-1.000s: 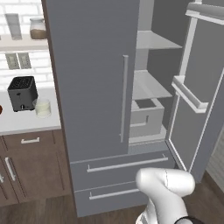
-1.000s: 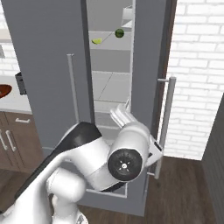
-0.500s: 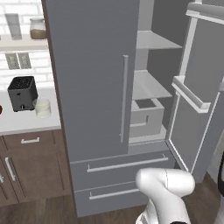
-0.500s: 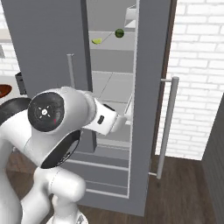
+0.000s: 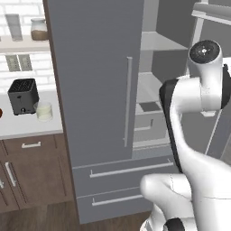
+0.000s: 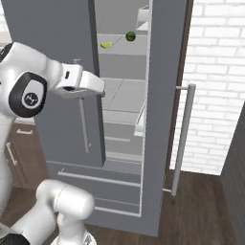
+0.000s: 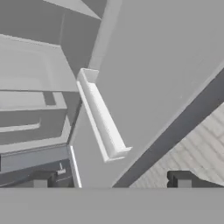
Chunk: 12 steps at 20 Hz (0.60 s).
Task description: Grab a lemon wedge from the fridge and one ice cube from the ice bowl, and put them in the glass of lemonade.
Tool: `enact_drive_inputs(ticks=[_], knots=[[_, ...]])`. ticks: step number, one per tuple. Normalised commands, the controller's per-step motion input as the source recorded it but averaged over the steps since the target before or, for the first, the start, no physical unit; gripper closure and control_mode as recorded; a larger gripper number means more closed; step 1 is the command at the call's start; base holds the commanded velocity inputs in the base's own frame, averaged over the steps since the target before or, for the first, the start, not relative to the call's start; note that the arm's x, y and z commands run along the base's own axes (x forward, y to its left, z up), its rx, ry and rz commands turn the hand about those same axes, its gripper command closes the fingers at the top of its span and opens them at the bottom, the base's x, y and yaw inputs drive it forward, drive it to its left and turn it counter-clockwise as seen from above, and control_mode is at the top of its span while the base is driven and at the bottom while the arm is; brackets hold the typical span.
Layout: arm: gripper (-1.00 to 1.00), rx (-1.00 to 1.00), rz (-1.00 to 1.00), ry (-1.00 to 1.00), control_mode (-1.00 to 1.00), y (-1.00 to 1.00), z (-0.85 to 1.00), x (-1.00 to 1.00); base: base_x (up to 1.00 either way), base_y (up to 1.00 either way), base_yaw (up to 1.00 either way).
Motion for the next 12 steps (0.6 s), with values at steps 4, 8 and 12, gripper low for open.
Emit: enact_drive_inputs(ticks=[4, 8, 12], knots=[[-1.0, -0.41, -0.23, 0.28, -1.0, -0.1, -0.09, 1.0, 0.0, 0.0, 0.0], [-1.0, -0.25, -0.18, 0.3, -1.0, -0.41, 0.0, 1.0, 0.0, 0.0, 0.0], [-1.0, -0.12, -0.09, 0.24, -1.0, -0.46, 0.0, 0.86, 0.0, 0.0, 0.0]])
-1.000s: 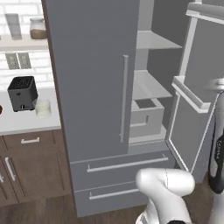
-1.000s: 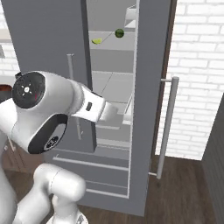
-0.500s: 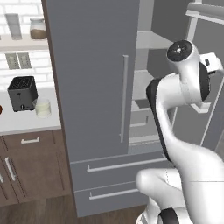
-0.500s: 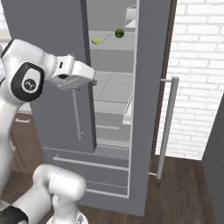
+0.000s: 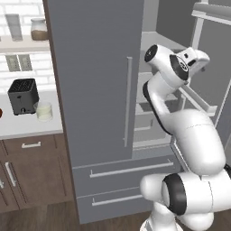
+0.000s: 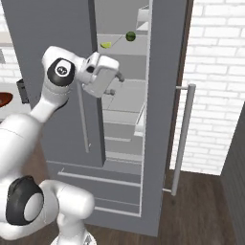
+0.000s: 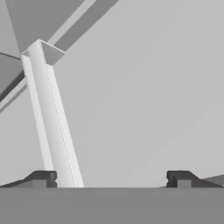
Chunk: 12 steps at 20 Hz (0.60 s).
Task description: Grab a lemon wedge from the fridge and one ice cube from the ice bowl, and put them in the glass of lemonade.
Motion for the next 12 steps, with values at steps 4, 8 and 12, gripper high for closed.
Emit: enact_drive_inputs(ticks=[4, 8, 12], knots=[[-1.0, -0.01, -0.05, 0.14, -1.0, -0.58, 0.0, 0.34, 0.0, 0.0, 0.0], [-1.0, 0.0, -0.04, 0.11, -1.0, -0.71, -0.03, 0.24, 0.0, 0.0, 0.0], [-1.0, 0.0, -0.02, 0.11, -1.0, -0.76, -0.07, 0.38, 0.0, 0.0, 0.0]])
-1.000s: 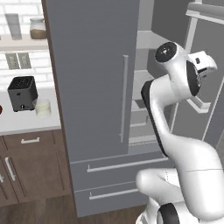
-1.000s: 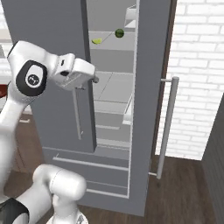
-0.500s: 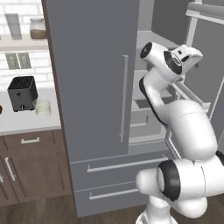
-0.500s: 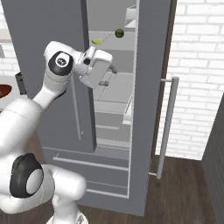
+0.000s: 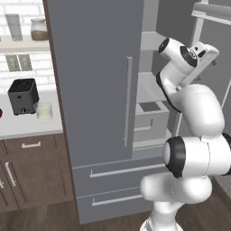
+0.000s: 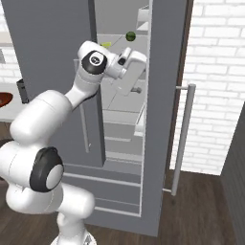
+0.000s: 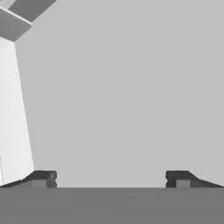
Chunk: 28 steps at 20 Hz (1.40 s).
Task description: Grab a lemon wedge from the fridge and one ice cube from the ice bowl, and put them in the glass of lemonade.
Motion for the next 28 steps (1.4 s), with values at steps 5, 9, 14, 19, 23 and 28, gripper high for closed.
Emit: enact_drive_inputs(ticks=[5, 9, 14, 19, 23, 28], knots=[[-1.0, 0.0, -0.01, 0.09, -1.0, -0.68, -0.05, 0.38, 0.0, 0.0, 0.0], [-1.0, 0.0, 0.0, 0.07, -1.0, -0.58, -0.03, 0.22, 0.0, 0.0, 0.0], [-1.0, 0.0, 0.02, 0.0, -1.0, 0.21, 0.01, -0.36, 0.0, 0.0, 0.0], [-1.0, 0.02, 0.12, -0.15, -1.0, 0.99, 0.01, -0.34, 0.0, 0.0, 0.0], [-1.0, 0.19, 0.25, -0.23, -1.0, 0.78, -0.11, -0.14, 0.0, 0.0, 0.0], [-1.0, 0.45, 0.31, -0.2, -1.0, 0.5, -0.36, -0.03, 0.0, 0.0, 0.0]])
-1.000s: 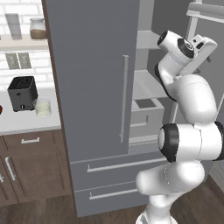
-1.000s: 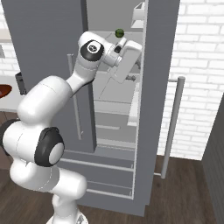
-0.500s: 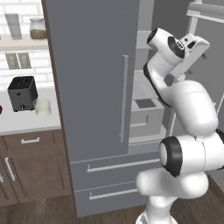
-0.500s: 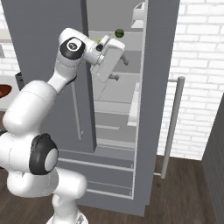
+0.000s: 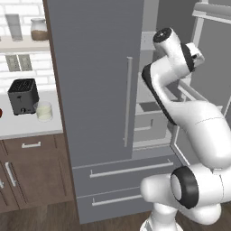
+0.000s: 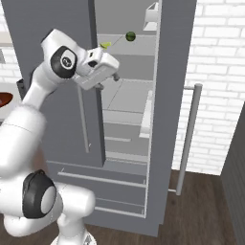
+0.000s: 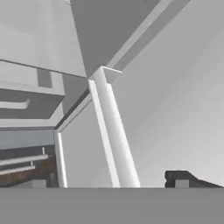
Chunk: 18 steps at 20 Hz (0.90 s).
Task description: Grab a lemon wedge from the fridge and one ice cube from the ice bowl, and put them in the glass of lemonade.
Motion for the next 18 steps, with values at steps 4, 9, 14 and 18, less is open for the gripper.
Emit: enact_drive_inputs(ticks=[4, 9, 14, 18], knots=[[-1.0, 0.44, 0.45, -0.1, -1.0, 0.75, -0.44, 0.0, 0.0, 0.0, 0.0], [-1.0, 0.19, 0.47, -0.01, -1.0, 0.99, -0.12, -0.03, 0.0, 0.0, 0.0], [-1.0, 0.0, 0.17, -0.01, -1.0, 0.76, 0.0, -0.16, 0.0, 0.0, 0.0], [-1.0, 0.0, -0.02, -0.01, -1.0, 0.46, -0.01, 0.31, 0.0, 0.0, 0.0]])
